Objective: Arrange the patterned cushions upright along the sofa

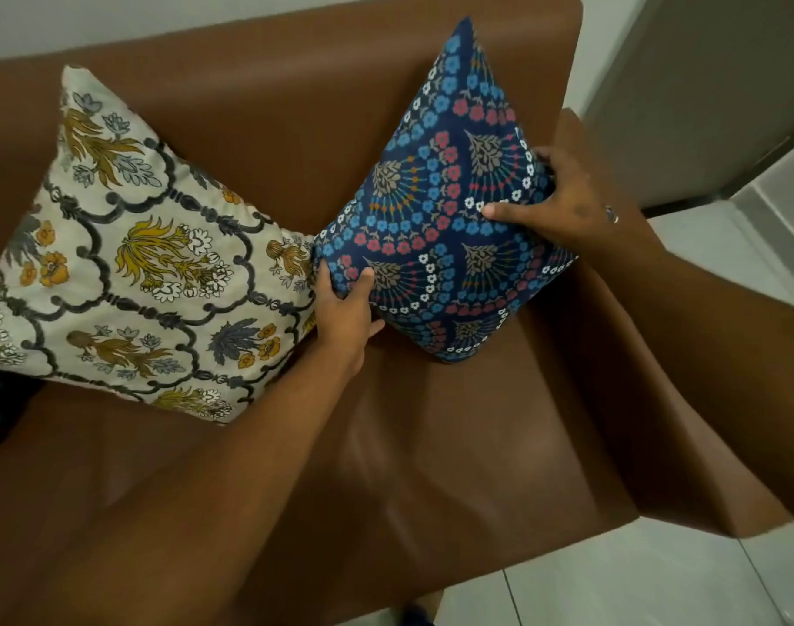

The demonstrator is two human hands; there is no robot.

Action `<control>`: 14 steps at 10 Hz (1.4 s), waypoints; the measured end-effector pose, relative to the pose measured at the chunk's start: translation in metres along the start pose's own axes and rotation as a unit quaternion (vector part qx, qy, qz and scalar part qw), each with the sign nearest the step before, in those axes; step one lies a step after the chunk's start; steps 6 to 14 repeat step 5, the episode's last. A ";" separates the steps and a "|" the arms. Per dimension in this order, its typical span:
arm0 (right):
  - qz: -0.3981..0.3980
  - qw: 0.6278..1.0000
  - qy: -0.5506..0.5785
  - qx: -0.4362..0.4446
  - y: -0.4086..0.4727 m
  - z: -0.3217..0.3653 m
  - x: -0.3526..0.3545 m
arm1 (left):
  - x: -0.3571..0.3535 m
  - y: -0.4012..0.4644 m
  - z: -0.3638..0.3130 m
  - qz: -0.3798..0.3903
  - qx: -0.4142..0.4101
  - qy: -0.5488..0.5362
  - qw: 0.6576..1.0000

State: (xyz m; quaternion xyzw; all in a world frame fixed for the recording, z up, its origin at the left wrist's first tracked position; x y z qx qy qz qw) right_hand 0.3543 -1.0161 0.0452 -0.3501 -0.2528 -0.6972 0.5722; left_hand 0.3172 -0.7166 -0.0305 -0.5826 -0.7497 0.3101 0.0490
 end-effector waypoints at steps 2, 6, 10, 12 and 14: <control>-0.085 0.995 -0.051 -0.015 -0.028 0.004 -0.025 | 0.022 0.003 -0.003 0.036 -0.010 0.118 0.992; -0.041 0.991 -0.091 -0.085 -0.122 0.100 -0.118 | 0.134 -0.038 -0.047 0.094 -0.115 0.411 0.899; -0.041 0.991 -0.091 -0.085 -0.122 0.100 -0.118 | 0.134 -0.038 -0.047 0.094 -0.115 0.411 0.899; -0.041 0.991 -0.091 -0.085 -0.122 0.100 -0.118 | 0.134 -0.038 -0.047 0.094 -0.115 0.411 0.899; -0.041 0.991 -0.091 -0.085 -0.122 0.100 -0.118 | 0.134 -0.038 -0.047 0.094 -0.115 0.411 0.899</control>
Point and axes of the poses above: each hand's wrist, its own y-axis towards the middle knuckle, its own x-axis out of the back of the hand, z = x × y, the point moved 1 cm from there along y, towards the middle knuckle, and after that the axes turned 13 degrees about -y, right-handed, at the moved point
